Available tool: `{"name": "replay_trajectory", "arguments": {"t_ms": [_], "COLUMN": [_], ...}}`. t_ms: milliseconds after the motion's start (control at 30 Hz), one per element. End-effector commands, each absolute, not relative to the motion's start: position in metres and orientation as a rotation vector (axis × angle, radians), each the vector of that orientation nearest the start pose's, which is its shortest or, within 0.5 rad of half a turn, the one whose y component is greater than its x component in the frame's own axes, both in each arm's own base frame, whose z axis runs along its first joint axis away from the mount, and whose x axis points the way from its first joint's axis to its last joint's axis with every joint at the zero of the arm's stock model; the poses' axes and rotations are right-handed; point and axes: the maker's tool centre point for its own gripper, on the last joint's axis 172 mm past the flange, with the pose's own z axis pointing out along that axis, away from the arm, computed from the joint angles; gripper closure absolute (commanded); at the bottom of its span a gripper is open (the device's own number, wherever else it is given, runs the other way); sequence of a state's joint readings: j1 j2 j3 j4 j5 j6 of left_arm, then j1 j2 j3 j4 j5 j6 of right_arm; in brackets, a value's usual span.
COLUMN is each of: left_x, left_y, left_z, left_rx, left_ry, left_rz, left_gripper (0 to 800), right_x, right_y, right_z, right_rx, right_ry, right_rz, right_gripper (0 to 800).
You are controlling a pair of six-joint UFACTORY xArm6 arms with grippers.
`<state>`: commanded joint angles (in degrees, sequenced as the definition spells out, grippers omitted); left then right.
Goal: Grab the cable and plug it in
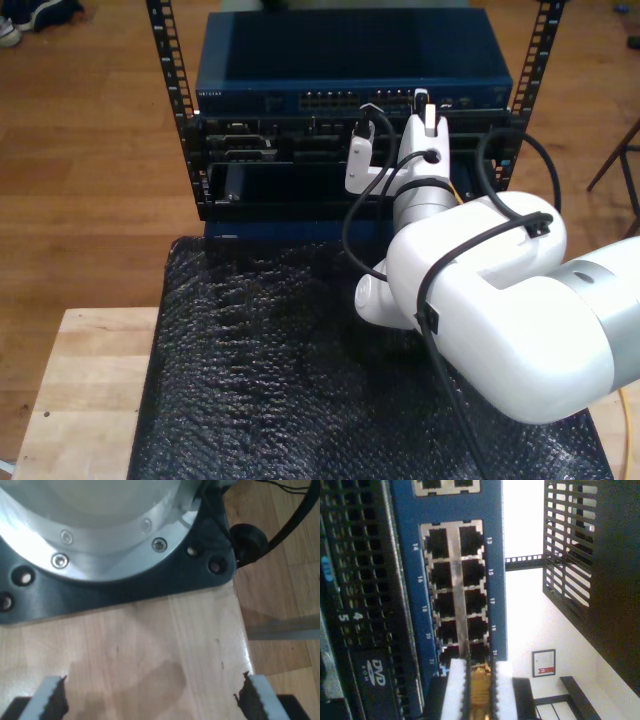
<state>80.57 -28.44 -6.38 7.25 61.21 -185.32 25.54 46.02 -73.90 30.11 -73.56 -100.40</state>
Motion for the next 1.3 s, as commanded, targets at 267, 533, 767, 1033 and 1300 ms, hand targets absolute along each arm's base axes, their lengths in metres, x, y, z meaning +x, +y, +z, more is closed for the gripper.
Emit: {"name": "replay_trajectory", "arguments": {"t_ms": [267, 533, 767, 1033, 1300], "left_x": [-0.005, -0.005, -0.005, -0.005, -0.005], "left_y": [0.123, 0.123, 0.123, 0.123, 0.123], "left_z": [0.032, 0.032, 0.032, 0.032, 0.032], "left_rx": [-2.301, -2.299, -2.299, -2.299, -2.299], "left_ry": [2.695, 2.696, 2.696, 2.696, 2.696], "left_rz": [-0.37, -0.371, -0.371, -0.371, -0.371], "left_gripper": [0, 0, 0, 0, 0], "right_x": [0.676, 0.669, 0.655, 0.628, 0.593], "right_y": [0.17, 0.172, 0.17, 0.163, 0.161], "right_z": [0.259, 0.264, 0.255, 0.252, 0.255], "right_rx": [1.172, 1.189, 1.259, 1.36, 1.435], "right_ry": [1.078, 1.123, 1.243, 1.377, 1.54], "right_rz": [1.259, 1.255, 1.214, 1.166, 1.129], "right_gripper": [579, 480, 367, 202, 189]}}
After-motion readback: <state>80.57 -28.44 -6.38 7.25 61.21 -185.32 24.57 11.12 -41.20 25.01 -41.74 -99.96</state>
